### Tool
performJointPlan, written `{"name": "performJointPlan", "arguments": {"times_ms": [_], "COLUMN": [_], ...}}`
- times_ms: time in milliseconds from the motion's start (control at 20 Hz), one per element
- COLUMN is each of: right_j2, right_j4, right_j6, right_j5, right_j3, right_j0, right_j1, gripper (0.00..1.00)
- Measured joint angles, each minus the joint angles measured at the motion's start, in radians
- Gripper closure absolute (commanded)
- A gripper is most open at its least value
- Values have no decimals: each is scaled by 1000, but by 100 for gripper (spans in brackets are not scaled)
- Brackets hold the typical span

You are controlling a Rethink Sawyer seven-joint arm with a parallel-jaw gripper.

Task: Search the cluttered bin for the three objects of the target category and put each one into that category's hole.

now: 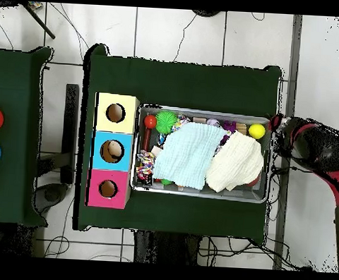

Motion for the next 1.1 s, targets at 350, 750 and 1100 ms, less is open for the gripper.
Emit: {"name": "performJointPlan", "arguments": {"times_ms": [350,750,1100], "right_j2": [-1,-1,-1], "right_j4": [0,0,0], "right_j6": [0,0,0], "right_j5": [68,145,148], "right_j3": [0,0,1], "right_j0": [0,0,0], "right_j1": [-59,-128,-163], "gripper": [0,0,0]}}
